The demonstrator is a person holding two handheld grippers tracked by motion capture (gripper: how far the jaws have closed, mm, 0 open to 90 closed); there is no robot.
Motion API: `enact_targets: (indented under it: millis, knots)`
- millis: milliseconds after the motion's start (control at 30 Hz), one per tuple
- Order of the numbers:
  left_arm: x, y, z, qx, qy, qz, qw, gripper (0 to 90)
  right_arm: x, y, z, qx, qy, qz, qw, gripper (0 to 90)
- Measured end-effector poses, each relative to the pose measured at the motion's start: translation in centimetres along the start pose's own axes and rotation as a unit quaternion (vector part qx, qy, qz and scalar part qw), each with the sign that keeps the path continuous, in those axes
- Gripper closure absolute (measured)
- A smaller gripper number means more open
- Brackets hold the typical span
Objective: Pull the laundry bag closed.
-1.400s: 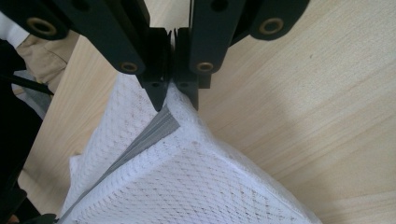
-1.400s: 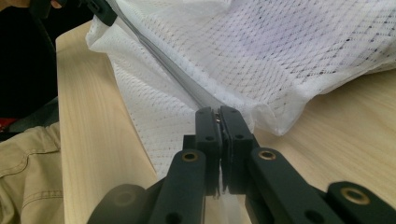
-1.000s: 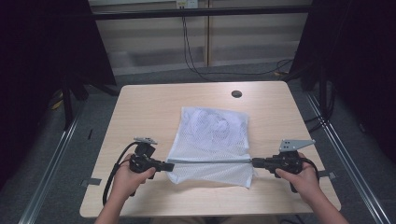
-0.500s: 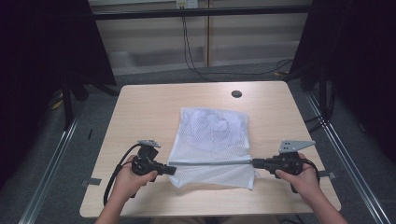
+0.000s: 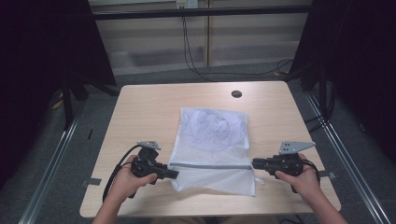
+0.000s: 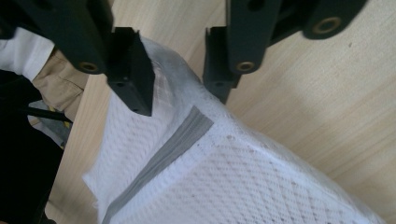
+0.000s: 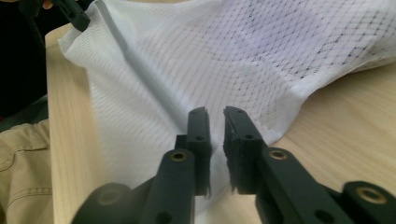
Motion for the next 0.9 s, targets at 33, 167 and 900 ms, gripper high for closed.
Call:
enact_targets:
  millis: [33, 167, 900]
  knots:
    - [0.0, 0.0, 0.1, -0.004, -0.005, 0.001, 1.0000, 50.9, 0.0, 0.0, 0.0, 0.001, -0.002, 0.000, 1.0000, 75.4]
    - [0.1, 0.4, 0.1, -0.027, -0.013, 0.009, 0.9995, 27.0, -0.1, 0.0, -0.1, 0.015, -0.005, -0.004, 0.9999, 60.0]
    - [0.5, 2.6, -2.8, -0.222, -0.099, 0.030, 0.9694, 4.0, -0.3, -1.8, -2.5, 0.148, -0.082, 0.013, 0.9855, 7.3]
Point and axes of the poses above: each handheld gripper's, and its own axes: z roughly forward along the jaws, x roughly out of its underside, y roughly to its left, the point moved 1 cm from there along z, roughly forward along the jaws, and after that the axes turned 12 degrees about z, right-handed, at the moved point
